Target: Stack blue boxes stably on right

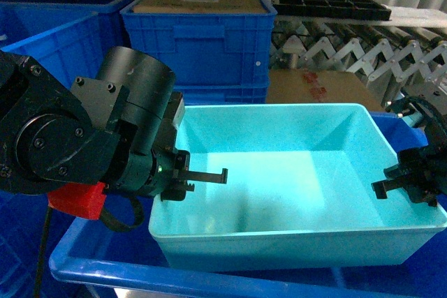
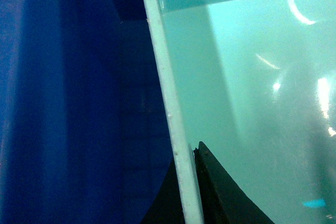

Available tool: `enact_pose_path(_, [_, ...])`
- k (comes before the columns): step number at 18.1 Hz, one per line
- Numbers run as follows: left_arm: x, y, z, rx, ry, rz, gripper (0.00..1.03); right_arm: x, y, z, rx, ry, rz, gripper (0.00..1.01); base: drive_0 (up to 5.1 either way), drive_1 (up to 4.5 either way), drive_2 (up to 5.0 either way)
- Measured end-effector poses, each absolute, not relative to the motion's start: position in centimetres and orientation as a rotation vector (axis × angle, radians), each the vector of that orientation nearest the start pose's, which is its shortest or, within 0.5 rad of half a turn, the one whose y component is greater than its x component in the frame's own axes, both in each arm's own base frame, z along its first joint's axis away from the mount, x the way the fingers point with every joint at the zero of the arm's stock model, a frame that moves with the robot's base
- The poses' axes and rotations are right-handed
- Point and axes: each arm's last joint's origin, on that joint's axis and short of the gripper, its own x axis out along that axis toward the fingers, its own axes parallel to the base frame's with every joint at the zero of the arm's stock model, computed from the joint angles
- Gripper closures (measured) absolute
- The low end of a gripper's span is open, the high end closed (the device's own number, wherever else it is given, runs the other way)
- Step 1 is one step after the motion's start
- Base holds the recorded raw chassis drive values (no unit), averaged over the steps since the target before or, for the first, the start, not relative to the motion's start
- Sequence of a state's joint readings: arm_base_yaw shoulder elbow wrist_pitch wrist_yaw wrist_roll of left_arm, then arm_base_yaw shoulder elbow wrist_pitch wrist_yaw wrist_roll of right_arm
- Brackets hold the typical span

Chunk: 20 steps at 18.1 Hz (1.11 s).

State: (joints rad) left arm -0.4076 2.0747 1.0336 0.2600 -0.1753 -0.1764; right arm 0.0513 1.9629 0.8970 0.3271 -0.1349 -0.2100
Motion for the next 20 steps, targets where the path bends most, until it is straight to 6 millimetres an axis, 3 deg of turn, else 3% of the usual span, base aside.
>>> enact_pose_path(14, [35.8,-15.8,8.7,0.073,0.76,-0.149,1.01,35.7,1.9,9.7,-0.173,0.711,0.245,0.99,0.0,0.0,0.0])
enact_pose_path(16, [35.8,-15.8,8.6,0.104,0.76,-0.166,0.86,35.8,1.9,9.8,-0.208,0.701,0.257,0.93,0.0,0.0,0.0])
enact_pose_path(20, [35.7,-16.4,9.2,0.119,0.734,-0.212,0.48,35.6,2.1,9.7,-0.279,0.697,0.312,0.55,0.0,0.0,0.0])
